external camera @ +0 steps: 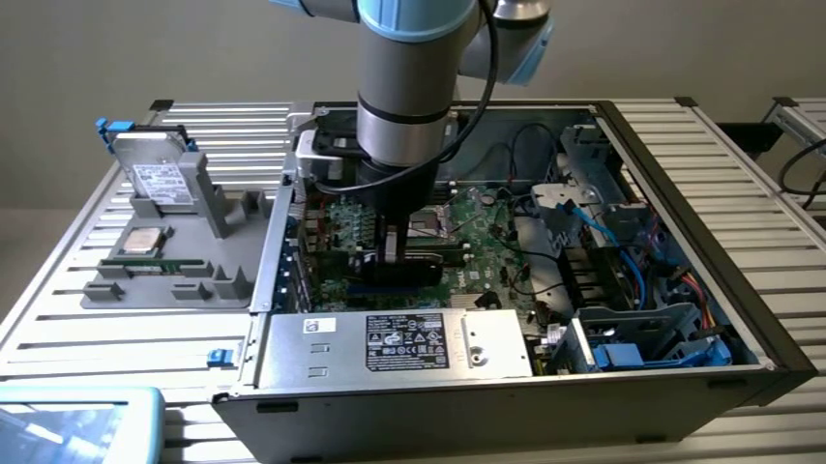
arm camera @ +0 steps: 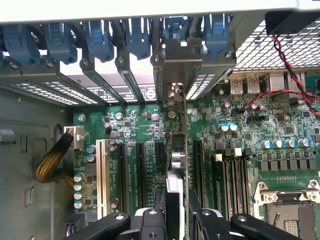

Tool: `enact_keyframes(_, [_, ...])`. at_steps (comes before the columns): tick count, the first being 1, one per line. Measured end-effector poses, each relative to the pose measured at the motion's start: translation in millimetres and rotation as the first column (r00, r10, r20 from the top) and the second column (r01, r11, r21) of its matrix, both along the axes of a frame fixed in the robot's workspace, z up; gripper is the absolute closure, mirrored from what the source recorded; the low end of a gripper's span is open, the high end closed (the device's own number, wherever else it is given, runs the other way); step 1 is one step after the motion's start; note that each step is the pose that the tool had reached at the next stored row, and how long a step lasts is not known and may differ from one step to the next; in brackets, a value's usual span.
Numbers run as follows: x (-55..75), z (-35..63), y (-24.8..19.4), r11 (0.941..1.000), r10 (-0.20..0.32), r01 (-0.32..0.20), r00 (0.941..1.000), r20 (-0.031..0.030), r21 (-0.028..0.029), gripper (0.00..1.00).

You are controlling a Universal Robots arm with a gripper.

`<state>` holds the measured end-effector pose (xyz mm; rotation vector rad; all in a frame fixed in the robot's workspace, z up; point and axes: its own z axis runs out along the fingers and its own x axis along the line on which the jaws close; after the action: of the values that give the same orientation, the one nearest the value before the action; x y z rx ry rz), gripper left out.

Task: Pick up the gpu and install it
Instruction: 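Insert the gpu into the slot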

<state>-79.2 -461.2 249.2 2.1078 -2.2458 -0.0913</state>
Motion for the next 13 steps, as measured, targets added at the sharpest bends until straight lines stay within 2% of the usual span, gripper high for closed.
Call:
enact_keyframes(5, [-0.1, 0.1, 1.7, 0.9999, 0.014, -0.014, 0.9999, 0.0000, -0.0007, 0.72])
enact_keyframes(13, [-0.1, 0.0, 2.0, 0.9998, 0.017, -0.017, 0.9998, 0.0001, -0.0009, 0.72])
